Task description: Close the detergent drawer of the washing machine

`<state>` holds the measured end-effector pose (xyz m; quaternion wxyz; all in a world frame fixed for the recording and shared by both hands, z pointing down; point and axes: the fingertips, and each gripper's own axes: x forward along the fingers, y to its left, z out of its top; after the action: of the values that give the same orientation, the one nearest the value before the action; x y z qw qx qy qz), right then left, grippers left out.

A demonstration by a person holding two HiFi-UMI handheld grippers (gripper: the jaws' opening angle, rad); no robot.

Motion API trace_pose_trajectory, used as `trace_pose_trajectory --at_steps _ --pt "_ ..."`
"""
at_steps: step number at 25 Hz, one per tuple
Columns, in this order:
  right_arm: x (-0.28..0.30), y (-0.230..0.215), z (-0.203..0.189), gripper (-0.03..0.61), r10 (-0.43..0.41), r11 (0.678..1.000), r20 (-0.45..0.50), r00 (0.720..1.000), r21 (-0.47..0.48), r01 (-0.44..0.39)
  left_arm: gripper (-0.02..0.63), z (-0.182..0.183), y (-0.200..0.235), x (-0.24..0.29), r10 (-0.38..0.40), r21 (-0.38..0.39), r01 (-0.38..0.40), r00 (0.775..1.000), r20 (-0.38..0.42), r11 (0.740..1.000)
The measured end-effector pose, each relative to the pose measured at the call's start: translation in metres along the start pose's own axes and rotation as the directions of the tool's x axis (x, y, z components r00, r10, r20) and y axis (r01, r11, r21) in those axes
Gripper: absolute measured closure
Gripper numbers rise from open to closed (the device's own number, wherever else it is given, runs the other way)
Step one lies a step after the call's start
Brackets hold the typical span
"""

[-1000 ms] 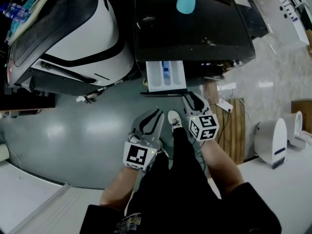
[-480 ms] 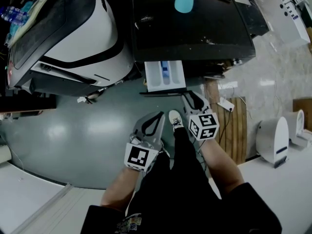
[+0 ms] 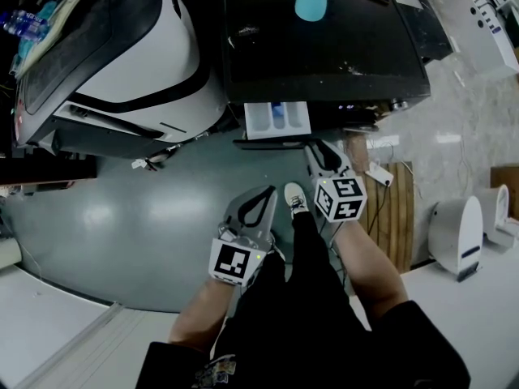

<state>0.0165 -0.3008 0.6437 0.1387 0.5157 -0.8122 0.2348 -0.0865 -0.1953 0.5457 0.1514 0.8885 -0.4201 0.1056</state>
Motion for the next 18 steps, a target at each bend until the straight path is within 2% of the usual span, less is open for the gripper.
trace_pose_trajectory --at_steps 18 --pt "0.042 -0.015 0.026 0.461 -0.008 0.999 0.013 1.0 0.037 0.008 0.611 0.011 0.022 0.02 0.011 -0.015 -0.011 1.0 0.003 1.0"
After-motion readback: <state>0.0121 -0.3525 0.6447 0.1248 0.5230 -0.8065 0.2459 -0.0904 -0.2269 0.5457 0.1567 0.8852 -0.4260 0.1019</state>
